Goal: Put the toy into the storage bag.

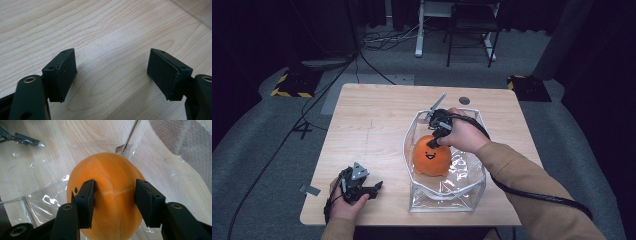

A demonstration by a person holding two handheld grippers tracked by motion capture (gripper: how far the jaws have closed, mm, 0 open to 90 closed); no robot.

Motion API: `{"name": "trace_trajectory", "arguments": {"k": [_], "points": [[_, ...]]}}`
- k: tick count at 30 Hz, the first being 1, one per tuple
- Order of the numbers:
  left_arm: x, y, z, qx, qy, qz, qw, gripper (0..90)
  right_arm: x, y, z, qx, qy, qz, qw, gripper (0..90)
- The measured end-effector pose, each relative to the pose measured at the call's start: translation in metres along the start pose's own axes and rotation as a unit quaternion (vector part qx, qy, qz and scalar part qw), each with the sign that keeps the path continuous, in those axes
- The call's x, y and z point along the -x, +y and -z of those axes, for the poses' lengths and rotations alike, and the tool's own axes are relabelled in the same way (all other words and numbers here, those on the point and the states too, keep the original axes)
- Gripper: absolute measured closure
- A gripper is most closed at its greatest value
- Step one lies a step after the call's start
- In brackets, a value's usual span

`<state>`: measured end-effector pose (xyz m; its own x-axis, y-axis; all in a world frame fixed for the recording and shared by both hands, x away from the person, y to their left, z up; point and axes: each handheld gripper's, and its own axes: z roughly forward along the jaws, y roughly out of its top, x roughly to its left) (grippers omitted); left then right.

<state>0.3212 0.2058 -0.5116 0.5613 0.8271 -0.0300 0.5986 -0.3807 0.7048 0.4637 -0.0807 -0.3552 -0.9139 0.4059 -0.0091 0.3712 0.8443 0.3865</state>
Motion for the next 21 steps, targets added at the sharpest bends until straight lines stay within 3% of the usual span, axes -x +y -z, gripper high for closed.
{"name": "trace_trajectory", "arguments": {"k": [11, 21], "points": [[0.0, 0.0, 0.0, 0.0, 0.0, 0.001, 1.0, 23.8, 0.001, -0.006, 0.01, 0.023, 0.006, -0.007, 0.9997, 47.2], [0.0, 0.0, 0.0, -0.001, -0.001, 0.0, 1.0, 23.9, 0.0, -0.014, 0.041, 0.059, -0.003, -0.009, 0.9982, 47.2]]}}
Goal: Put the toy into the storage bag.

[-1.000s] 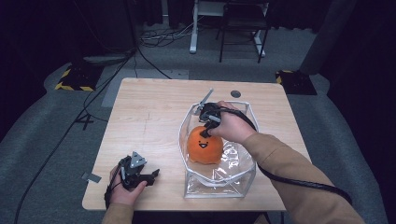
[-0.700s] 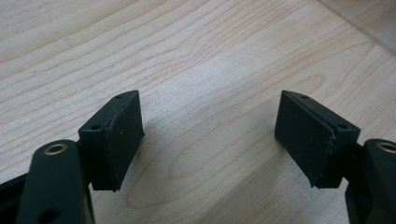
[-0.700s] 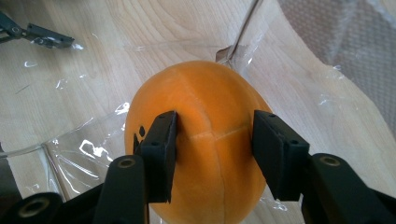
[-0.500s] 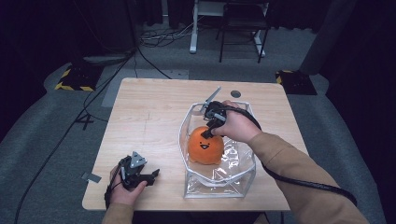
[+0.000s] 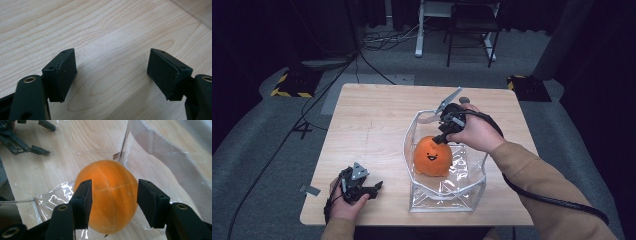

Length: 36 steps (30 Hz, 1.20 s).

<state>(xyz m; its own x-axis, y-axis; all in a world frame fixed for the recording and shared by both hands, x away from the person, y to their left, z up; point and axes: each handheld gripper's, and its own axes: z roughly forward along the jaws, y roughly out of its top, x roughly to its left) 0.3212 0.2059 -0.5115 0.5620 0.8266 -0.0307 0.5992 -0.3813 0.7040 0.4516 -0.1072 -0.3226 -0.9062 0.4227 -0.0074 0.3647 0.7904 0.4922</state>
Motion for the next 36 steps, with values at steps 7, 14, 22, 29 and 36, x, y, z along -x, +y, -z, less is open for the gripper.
{"name": "trace_trajectory", "arguments": {"k": [7, 14, 22, 29, 36], "points": [[0.0, 0.0, 0.0, 0.0, 0.001, 0.0, 1.0, 23.8, -0.003, -0.005, 0.028, 0.033, -0.009, 0.007, 0.9994, 47.5], [0.0, 0.0, 0.0, 0.0, 0.001, 0.001, 1.0, 23.8, -0.005, -0.013, 0.051, 0.04, -0.017, 0.006, 0.999, 47.8], [0.001, 0.001, -0.001, -0.001, 0.0, 0.0, 1.0, 23.8, -0.002, -0.032, 0.081, 0.057, -0.033, -0.009, 0.9978, 48.0], [0.001, 0.001, -0.001, -0.001, 0.001, -0.001, 1.0, 23.8, 0.001, -0.046, 0.105, 0.072, -0.044, -0.021, 0.9962, 48.0], [0.001, 0.001, -0.001, 0.0, 0.001, 0.0, 1.0, 23.9, 0.003, -0.068, 0.125, 0.079, -0.055, -0.04, 0.9945, 47.9]]}}
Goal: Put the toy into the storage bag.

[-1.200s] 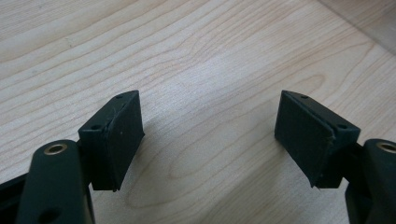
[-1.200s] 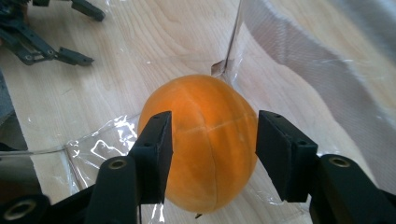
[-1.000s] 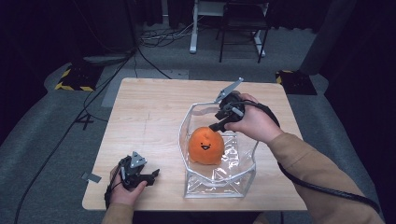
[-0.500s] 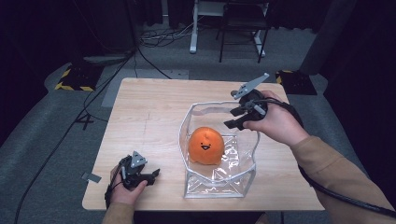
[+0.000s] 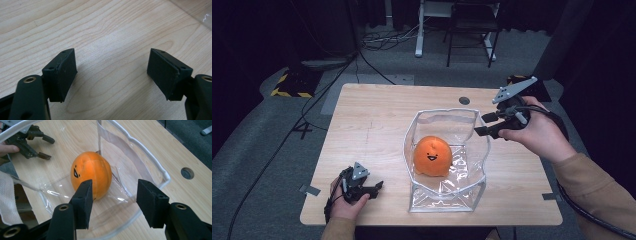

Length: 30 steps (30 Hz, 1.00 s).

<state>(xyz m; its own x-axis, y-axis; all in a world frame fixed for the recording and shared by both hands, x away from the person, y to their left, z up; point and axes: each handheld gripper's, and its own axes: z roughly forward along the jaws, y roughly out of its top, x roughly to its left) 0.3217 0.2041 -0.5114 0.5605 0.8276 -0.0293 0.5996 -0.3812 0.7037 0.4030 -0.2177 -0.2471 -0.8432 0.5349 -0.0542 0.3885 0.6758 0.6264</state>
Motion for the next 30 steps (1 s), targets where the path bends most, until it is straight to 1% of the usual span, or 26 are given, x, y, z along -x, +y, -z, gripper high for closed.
{"name": "trace_trajectory", "arguments": {"k": [7, 12, 16, 21, 25, 28, 30], "points": [[0.0, 0.0, 0.0, -0.001, 0.0, -0.001, 1.0, 23.8, 0.007, -0.019, 0.016, 0.01, -0.008, -0.017, 0.9998, 47.9], [0.0, 0.0, 0.0, 0.0, 0.0, 0.0, 1.0, 23.9, 0.014, -0.036, 0.023, 0.01, -0.015, -0.033, 0.9993, 47.8], [0.0, 0.0, 0.0, 0.0, 0.0, 0.0, 1.0, 23.9, 0.021, -0.052, 0.026, 0.009, -0.025, -0.053, 0.9982, 47.3], [0.0, 0.0, 0.0, 0.0, 0.0, -0.001, 1.0, 23.8, 0.029, -0.074, 0.023, 0.002, -0.03, -0.075, 0.9968, 47.0], [0.0, 0.0, 0.0, -0.001, 0.0, -0.001, 1.0, 23.8, 0.034, -0.092, 0.014, -0.009, -0.036, -0.09, 0.9953, 46.5], [0.0, 0.0, 0.0, 0.0, 0.0, 0.0, 1.0, 23.9, 0.039, -0.106, 0.007, -0.014, -0.036, -0.102, 0.9941, 46.4], [0.0, 0.0, 0.0, 0.0, 0.0, -0.001, 1.0, 23.8, 0.041, -0.113, 0.003, -0.018, -0.037, -0.105, 0.9936, 46.4]]}}
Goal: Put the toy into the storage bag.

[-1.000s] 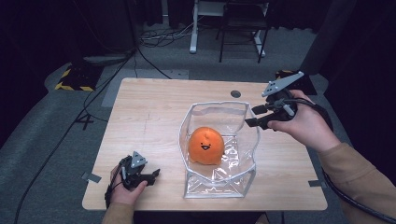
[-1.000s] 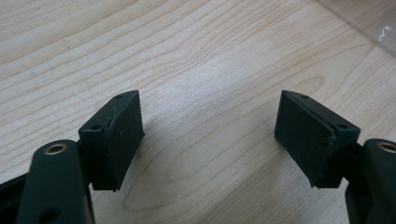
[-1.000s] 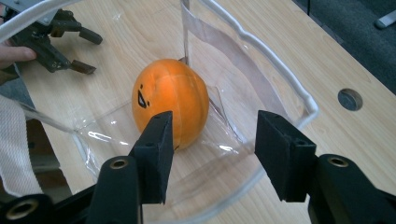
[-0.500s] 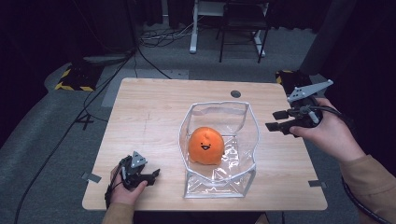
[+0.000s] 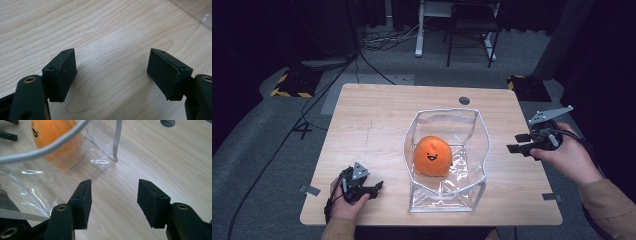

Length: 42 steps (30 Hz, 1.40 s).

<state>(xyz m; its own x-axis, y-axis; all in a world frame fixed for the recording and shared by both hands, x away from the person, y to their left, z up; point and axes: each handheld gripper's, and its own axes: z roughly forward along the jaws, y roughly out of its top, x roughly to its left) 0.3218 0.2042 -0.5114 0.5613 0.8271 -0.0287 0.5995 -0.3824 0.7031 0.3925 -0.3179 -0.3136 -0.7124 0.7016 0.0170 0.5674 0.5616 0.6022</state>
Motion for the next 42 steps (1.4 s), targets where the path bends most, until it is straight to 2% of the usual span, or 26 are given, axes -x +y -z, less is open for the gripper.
{"name": "trace_trajectory", "arguments": {"k": [12, 23, 29, 34, 36, 39, 42], "points": [[0.0, 0.0, 0.0, 0.0, 0.0, 0.0, 1.0, 23.8, 0.015, -0.042, -0.027, -0.029, -0.006, -0.036, 0.9989, 45.7], [0.0, 0.0, 0.0, 0.0, 0.0, 0.0, 1.0, 23.9, 0.019, -0.08, -0.057, -0.035, 0.006, -0.056, 0.9978, 45.3], [0.0, 0.0, 0.0, 0.001, 0.001, 0.002, 1.0, 23.8, 0.018, -0.102, -0.075, -0.015, 0.011, -0.073, 0.9971, 45.9], [0.0, 0.0, 0.0, 0.001, 0.001, 0.002, 1.0, 23.8, 0.013, -0.118, -0.086, 0.009, 0.002, -0.068, 0.9976, 46.2], [0.001, 0.0, 0.0, 0.001, 0.001, 0.003, 1.0, 23.8, 0.01, -0.122, -0.09, 0.009, -0.002, -0.069, 0.9976, 46.2], [0.001, 0.0, 0.0, 0.001, 0.002, 0.003, 1.0, 23.8, 0.006, -0.128, -0.096, 0.012, -0.017, -0.056, 0.9982, 46.2], [0.001, 0.0, 0.0, 0.001, 0.002, 0.003, 1.0, 23.8, 0.002, -0.133, -0.101, 0.024, -0.024, -0.051, 0.9981, 46.2]]}}
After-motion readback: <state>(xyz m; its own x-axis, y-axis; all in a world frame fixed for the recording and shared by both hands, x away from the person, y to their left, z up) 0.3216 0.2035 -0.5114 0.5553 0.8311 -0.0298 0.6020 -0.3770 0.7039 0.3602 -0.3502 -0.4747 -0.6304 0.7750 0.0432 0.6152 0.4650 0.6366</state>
